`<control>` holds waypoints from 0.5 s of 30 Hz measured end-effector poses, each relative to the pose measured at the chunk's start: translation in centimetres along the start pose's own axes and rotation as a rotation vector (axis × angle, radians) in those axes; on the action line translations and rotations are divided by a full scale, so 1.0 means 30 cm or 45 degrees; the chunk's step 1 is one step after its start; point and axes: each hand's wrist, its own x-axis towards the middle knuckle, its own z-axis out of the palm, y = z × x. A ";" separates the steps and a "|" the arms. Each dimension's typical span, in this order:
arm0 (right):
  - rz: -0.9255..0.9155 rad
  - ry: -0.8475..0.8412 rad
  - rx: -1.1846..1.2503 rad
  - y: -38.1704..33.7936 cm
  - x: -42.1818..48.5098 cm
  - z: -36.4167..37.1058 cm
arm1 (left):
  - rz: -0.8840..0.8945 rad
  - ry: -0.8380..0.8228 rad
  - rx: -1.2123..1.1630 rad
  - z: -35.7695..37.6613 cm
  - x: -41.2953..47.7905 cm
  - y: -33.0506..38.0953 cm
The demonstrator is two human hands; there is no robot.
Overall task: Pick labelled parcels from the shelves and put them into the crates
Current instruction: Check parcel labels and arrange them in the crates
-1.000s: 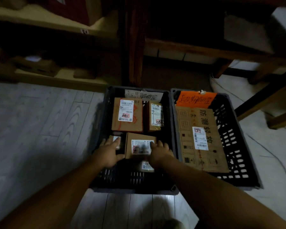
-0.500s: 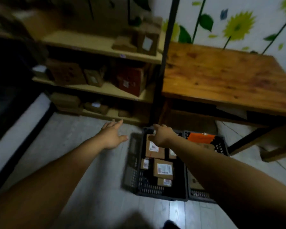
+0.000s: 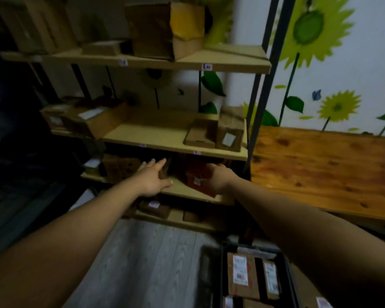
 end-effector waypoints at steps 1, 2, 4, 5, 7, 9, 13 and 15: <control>0.016 0.008 0.030 -0.020 0.035 -0.021 | 0.009 0.008 -0.015 -0.039 0.038 -0.006; 0.028 0.018 0.046 -0.036 0.073 -0.040 | 0.022 0.019 -0.028 -0.074 0.078 -0.015; 0.063 0.027 0.046 -0.066 0.141 -0.074 | 0.062 0.053 -0.017 -0.131 0.161 -0.043; 0.074 0.035 0.026 -0.080 0.177 -0.089 | 0.085 0.066 -0.003 -0.156 0.205 -0.060; 0.101 0.054 -0.016 -0.106 0.255 -0.113 | 0.118 0.073 0.006 -0.200 0.303 -0.093; 0.145 0.089 -0.018 -0.125 0.338 -0.116 | 0.150 0.064 0.022 -0.235 0.415 -0.125; 0.245 0.126 -0.043 -0.153 0.472 -0.082 | 0.230 -0.016 0.081 -0.254 0.613 -0.167; 0.303 0.136 -0.051 -0.168 0.539 -0.076 | 0.283 -0.085 0.124 -0.264 0.710 -0.171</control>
